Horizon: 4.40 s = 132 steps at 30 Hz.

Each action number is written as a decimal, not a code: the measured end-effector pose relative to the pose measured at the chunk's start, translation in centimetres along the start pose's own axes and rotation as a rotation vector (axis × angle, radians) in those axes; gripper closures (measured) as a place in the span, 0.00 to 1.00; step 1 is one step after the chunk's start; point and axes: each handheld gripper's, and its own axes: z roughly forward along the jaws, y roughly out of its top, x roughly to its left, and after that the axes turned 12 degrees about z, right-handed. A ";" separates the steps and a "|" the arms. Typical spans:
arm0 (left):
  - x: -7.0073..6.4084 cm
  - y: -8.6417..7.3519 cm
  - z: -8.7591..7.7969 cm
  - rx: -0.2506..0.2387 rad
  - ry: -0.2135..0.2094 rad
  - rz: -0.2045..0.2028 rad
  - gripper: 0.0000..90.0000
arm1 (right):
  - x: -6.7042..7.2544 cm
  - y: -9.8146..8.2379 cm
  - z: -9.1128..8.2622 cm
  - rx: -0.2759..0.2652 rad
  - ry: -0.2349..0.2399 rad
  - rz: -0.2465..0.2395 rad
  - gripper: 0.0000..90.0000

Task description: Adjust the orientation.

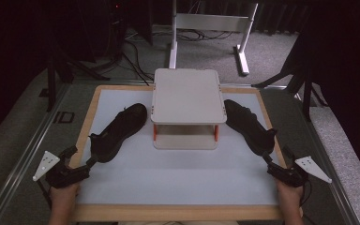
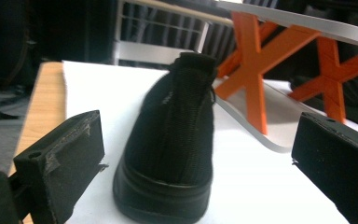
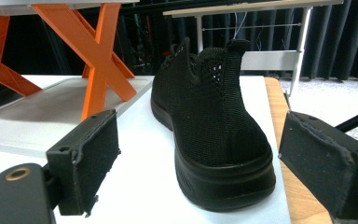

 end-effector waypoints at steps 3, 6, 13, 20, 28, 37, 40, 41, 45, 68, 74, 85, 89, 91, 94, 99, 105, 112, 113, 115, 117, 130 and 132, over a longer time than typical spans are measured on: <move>0.5 1.1 -0.1 0.022 -0.012 0.016 0.03 | 0.0 0.0 0.0 0.003 0.003 0.003 0.13; 1.1 2.4 -0.1 0.053 -0.033 0.041 0.03 | -0.1 0.0 0.0 0.006 0.006 0.006 0.13; 1.6 5.1 0.6 0.109 -0.060 0.089 0.03 | 0.0 0.0 0.2 0.018 0.018 -0.001 0.13; 1.8 7.5 2.1 0.199 -0.115 0.152 0.03 | 0.1 0.0 0.3 0.028 0.021 -0.003 0.13; 1.1 10.1 5.1 0.351 -0.191 0.255 0.03 | 0.1 -0.1 0.3 0.031 0.026 -0.011 0.14; 0.1 12.6 8.2 0.483 -0.225 0.358 0.04 | 0.1 0.0 0.3 0.034 0.034 -0.009 0.15; -0.2 13.4 9.3 0.540 -0.249 0.386 0.04 | 0.1 -0.1 0.3 0.038 0.036 -0.016 0.15; -0.3 13.8 9.7 0.563 -0.251 0.408 0.04 | 0.2 -0.1 0.3 0.040 0.034 -0.015 0.15; -0.6 14.6 11.0 0.617 -0.269 0.432 0.05 | 0.1 -0.1 0.4 0.040 0.037 -0.013 0.15; -0.3 13.2 17.7 0.936 -0.218 0.422 0.30 | 0.2 -0.1 0.4 0.052 0.044 -0.019 0.15; 0.2 12.7 18.6 0.954 -0.182 0.397 0.40 | 0.2 -0.1 0.4 0.057 0.048 -0.022 0.15; 0.6 12.1 19.7 1.028 -0.191 0.341 0.63 | 0.2 -0.2 0.5 0.059 0.046 -0.029 0.16; 0.5 11.9 20.0 1.039 -0.206 0.353 0.73 | 0.2 -0.2 0.5 0.060 0.045 -0.032 0.16; 0.6 11.8 20.0 1.041 -0.208 0.331 0.77 | 0.2 -0.2 0.5 0.061 0.047 -0.032 0.16; 0.6 11.6 20.0 1.049 -0.197 0.309 0.86 | 0.2 -0.2 0.5 0.063 0.051 -0.031 0.16; 0.3 11.7 19.9 1.052 -0.181 0.315 0.92 | 0.2 -0.1 0.4 0.054 0.045 -0.025 0.15; -0.7 11.9 18.0 1.033 -0.199 0.318 0.92 | 0.2 -0.2 0.4 0.056 0.050 -0.032 0.13; -2.5 12.3 15.6 1.047 -0.155 0.318 0.92 | 0.1 -0.1 0.3 0.052 0.055 -0.020 0.13; -2.7 12.4 15.2 1.038 -0.162 0.319 0.92 | 0.1 -0.1 0.3 0.050 0.057 -0.019 0.13; -3.2 12.7 14.6 1.031 -0.174 0.322 0.92 | 0.1 -0.1 0.3 0.048 0.060 -0.020 0.13; -3.7 12.7 14.2 1.034 -0.189 0.319 0.92 | 0.2 -0.2 0.4 0.052 0.058 -0.027 0.13; -5.9 10.9 14.5 1.057 -0.221 0.338 0.92 | 0.2 -0.2 0.4 0.064 0.074 -0.026 0.13; -5.8 10.9 14.5 1.059 -0.229 0.341 0.92 | 0.1 -0.1 0.4 0.069 0.075 -0.021 0.13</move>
